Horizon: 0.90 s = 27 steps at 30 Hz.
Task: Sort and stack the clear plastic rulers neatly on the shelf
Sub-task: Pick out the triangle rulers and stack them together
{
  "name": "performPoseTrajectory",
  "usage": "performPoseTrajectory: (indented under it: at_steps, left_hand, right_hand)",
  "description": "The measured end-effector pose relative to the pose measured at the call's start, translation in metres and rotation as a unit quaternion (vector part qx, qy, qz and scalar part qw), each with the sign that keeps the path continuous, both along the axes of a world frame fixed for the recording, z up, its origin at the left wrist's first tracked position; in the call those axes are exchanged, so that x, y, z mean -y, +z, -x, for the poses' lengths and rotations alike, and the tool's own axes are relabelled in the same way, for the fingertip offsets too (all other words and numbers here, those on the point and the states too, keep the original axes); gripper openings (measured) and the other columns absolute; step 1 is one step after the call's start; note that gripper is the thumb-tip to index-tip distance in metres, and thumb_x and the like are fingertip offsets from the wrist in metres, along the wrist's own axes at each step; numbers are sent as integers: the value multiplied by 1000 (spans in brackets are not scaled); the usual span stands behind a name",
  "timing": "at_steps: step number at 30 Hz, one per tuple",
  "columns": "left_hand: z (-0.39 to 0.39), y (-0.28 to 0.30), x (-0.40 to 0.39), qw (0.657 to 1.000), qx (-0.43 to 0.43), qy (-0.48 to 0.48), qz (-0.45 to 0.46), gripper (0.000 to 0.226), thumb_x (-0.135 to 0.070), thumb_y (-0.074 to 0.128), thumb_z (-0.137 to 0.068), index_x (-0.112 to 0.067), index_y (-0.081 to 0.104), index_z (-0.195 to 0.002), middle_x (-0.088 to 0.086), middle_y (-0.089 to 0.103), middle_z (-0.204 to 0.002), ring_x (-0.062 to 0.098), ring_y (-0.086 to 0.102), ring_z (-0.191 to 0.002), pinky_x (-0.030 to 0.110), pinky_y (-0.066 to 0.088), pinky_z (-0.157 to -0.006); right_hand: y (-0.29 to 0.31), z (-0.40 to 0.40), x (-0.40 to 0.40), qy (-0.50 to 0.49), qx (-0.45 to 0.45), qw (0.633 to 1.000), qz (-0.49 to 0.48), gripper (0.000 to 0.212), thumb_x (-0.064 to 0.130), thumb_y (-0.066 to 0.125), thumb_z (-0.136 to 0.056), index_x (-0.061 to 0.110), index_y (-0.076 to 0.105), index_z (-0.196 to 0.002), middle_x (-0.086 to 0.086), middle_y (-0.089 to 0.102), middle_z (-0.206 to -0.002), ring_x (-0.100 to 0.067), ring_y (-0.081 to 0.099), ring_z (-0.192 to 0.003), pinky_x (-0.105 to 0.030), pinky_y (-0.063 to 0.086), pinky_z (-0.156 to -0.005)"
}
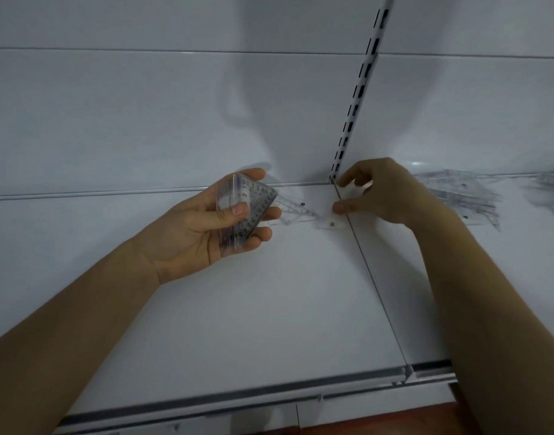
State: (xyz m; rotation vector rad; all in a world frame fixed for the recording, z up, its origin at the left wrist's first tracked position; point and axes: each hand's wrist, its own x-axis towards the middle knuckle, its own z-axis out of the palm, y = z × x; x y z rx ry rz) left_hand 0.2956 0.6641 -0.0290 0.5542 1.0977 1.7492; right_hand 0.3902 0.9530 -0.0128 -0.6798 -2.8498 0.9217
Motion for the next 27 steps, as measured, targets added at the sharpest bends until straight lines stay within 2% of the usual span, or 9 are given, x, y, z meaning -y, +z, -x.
performPoseTrajectory:
  at_steps: [3,6,10,12,15,18,20,24,27]
  left_hand:
    - [-1,2,0,1000,-3,16,6,50,-11,60,-88,-25,60,-136,25,63,-127,27,72,-90,30,61,-73]
    - [-1,3,0,999,-5,35,10,47,-6,51,-92,-25,61,-134,24,65,-125,28,72,-90,30,61,-74]
    - [-1,3,1,999,-8,42,4,49,-4,50,-93,-24,58,-137,26,63,-128,30,72,-92,30,61,-75]
    - [0,3,1,999,-20,35,-1,49,-4,50,-94,-23,55,-139,28,60,-131,31,72,-93,31,61,-75]
    - [-1,4,2,999,-35,15,-14,50,-5,52,-95,-23,52,-141,28,58,-135,31,72,-95,32,60,-77]
    - [-1,5,2,999,-43,12,-25,50,-5,52,-95,-22,50,-142,26,60,-133,30,71,-94,32,60,-78]
    - [-1,6,3,998,-46,16,-28,52,-6,55,-94,-21,49,-143,25,59,-133,31,71,-93,32,60,-77]
    - [-1,6,3,998,-56,7,-28,57,-7,58,-90,-20,47,-145,17,66,-120,31,72,-91,33,60,-77]
    - [-2,6,3,998,-60,-11,-28,56,-7,58,-90,-21,48,-144,17,67,-118,29,72,-90,33,61,-77]
  right_hand:
    - [10,-8,-14,13,-52,993,109,18,17,83,-82,26,77,-97,-2,64,-91,-20,66,-77,-35,61,-80]
    - [19,-20,-21,57,-73,971,221,20,5,69,-93,19,78,-105,-4,64,-82,-17,65,-81,-31,61,-88]
    - [25,-20,-12,85,-133,894,419,25,3,61,-89,11,76,-107,-5,59,-82,-17,62,-81,-24,57,-81]
    - [22,-12,6,85,-141,870,465,23,0,58,-90,9,76,-99,-8,62,-83,-16,64,-77,-25,58,-76]
    - [12,1,44,66,-133,887,437,23,-8,52,-96,5,71,-92,-6,65,-74,-18,65,-70,-28,58,-70]
    - [3,5,72,65,-138,928,339,15,-5,57,-95,1,69,-89,-7,67,-68,-24,68,-66,-35,62,-69]
    - [2,4,81,82,-135,934,322,8,-4,63,-91,2,66,-94,-10,70,-69,-30,71,-67,-39,61,-68]
    - [4,0,82,147,-90,937,303,66,-5,74,-83,22,44,-135,-17,75,-81,-34,74,-71,-41,62,-69]
    - [4,-3,83,179,-111,929,304,90,-8,76,-82,36,28,-145,-21,73,-86,-36,73,-66,-40,62,-63]
